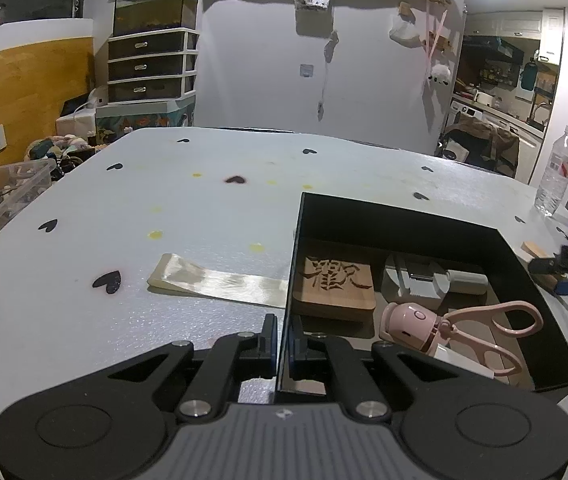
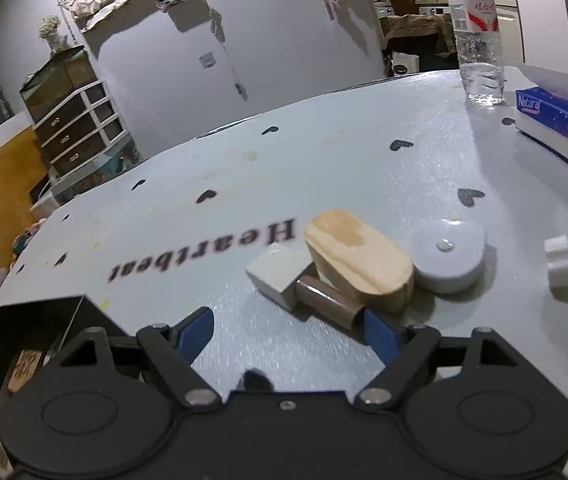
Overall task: Organize rigid objects
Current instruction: 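Move the right gripper to the wooden-handled brush and grasp its handle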
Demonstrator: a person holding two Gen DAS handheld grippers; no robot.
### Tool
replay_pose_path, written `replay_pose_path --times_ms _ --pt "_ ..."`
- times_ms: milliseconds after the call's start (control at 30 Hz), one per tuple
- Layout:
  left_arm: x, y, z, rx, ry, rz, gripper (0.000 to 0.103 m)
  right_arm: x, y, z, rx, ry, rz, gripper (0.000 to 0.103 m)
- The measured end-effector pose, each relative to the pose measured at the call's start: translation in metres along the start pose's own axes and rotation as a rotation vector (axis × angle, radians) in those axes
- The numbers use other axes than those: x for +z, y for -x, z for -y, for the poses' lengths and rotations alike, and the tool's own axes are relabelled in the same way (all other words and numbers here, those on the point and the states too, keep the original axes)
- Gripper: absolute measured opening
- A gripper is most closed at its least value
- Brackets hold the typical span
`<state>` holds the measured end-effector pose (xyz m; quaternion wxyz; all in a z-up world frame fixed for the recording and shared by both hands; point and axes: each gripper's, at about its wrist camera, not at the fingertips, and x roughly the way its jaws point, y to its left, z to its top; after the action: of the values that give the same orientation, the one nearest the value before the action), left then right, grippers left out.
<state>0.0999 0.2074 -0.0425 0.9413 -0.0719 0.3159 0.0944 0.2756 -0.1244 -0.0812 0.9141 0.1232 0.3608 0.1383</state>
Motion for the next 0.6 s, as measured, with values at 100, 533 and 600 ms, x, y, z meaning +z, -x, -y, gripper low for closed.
replay_pose_path --times_ms 100,533,600 --pt "0.000 -0.002 -0.001 -0.002 0.002 -0.004 0.005 0.004 -0.009 -0.007 -0.040 -0.016 -0.002 0.093" --pt "0.000 -0.005 -0.004 -0.019 0.003 -0.006 0.005 0.019 -0.055 -0.048 -0.130 0.052 0.017 0.094" --pt "0.000 -0.005 -0.004 -0.021 0.005 -0.006 0.005 0.022 -0.059 -0.051 -0.144 0.062 0.019 0.093"
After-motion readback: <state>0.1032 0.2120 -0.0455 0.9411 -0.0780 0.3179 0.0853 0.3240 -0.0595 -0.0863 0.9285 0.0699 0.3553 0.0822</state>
